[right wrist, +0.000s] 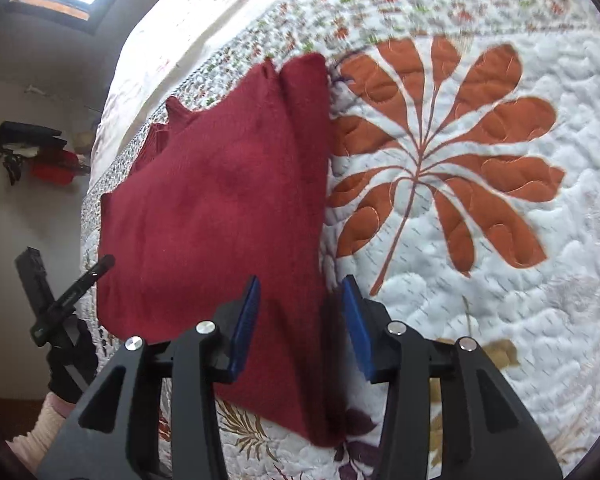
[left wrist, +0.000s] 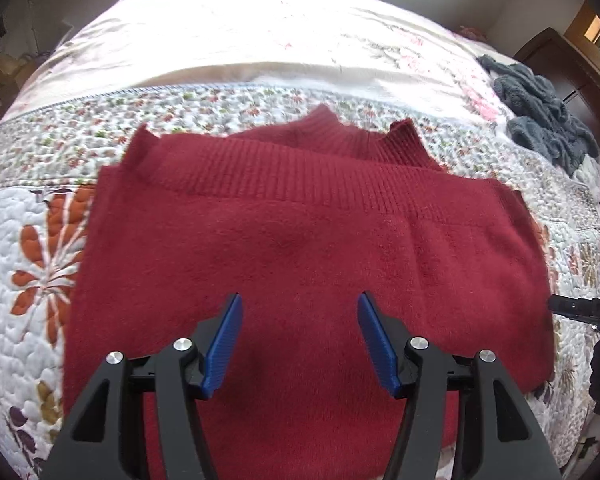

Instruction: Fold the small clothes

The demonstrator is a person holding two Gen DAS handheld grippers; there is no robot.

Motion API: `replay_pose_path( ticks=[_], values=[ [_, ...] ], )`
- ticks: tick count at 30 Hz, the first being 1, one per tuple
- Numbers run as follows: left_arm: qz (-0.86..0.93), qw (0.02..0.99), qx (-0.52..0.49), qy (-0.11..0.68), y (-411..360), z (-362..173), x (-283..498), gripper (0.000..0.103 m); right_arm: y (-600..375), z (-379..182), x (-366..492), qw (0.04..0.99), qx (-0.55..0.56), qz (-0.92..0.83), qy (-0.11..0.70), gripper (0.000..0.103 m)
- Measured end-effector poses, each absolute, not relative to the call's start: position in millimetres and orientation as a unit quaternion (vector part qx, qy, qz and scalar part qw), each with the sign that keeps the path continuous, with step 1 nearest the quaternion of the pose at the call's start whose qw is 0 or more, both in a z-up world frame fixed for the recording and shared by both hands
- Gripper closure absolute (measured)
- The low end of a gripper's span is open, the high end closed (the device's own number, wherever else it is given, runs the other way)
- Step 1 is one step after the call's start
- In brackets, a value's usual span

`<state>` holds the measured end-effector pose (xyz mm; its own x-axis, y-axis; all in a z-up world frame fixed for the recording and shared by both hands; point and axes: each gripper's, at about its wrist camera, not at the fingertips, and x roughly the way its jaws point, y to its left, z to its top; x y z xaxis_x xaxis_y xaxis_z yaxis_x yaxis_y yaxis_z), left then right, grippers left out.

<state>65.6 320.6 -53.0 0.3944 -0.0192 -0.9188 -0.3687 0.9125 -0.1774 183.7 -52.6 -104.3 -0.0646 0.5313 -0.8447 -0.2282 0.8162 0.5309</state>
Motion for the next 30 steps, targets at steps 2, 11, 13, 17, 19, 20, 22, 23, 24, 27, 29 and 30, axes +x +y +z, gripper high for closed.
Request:
replay_pose_path(
  ticks=[2,11,13,17,19,20,22,23,24,27,29,30],
  values=[
    [0.109,0.811,-0.182,0.546,320.8,-61.0,66.9,0.043,-52.6,-112.1,186.2,0.668,0.124,0.288,0.675,0.061],
    [0.104,0.813,-0.163,0.549,321.4,-72.4,68.3,0.043,-45.9,-138.9,191.9,0.642,0.171,0.302,0.684,0.075],
    [0.105,0.813,-0.162,0.549,321.3,-73.9,68.8,0.043,-45.1,-138.8,191.8,0.643,0.168,0.303,0.682,0.076],
    [0.107,0.813,-0.162,0.548,320.9,-75.9,70.1,0.041,-52.9,-137.5,192.0,0.643,0.167,0.305,0.683,0.077],
    [0.107,0.813,-0.162,0.548,320.9,-76.3,70.7,0.04,-54.3,-137.7,192.2,0.643,0.17,0.304,0.682,0.077],
    [0.106,0.814,-0.162,0.548,320.8,-76.9,70.8,0.04,-56.8,-138.1,191.6,0.643,0.171,0.304,0.681,0.077],
    [0.106,0.813,-0.162,0.549,320.6,-77.9,71.2,0.039,-58.6,-138.1,191.0,0.644,0.175,0.303,0.681,0.077],
    [0.105,0.813,-0.162,0.549,320.5,-78.3,71.5,0.038,-59.1,-136.5,190.1,0.646,0.176,0.303,0.678,0.078],
    [0.104,0.813,-0.163,0.549,320.5,-78.5,72.1,0.038,-59.4,-134.5,188.9,0.649,0.175,0.302,0.676,0.079],
    [0.097,0.811,-0.172,0.55,321.6,-72.7,72.2,0.038,-56.6,-120.0,182.9,0.658,0.174,0.301,0.668,0.083],
    [0.09,0.812,-0.183,0.547,323.9,-65.3,69.7,0.038,-52.9,-104.2,179.3,0.66,0.187,0.311,0.657,0.084],
    [0.087,0.813,-0.187,0.544,324.9,-61.5,68.1,0.038,-50.7,-97.9,178.3,0.66,0.19,0.317,0.653,0.084]
  ],
)
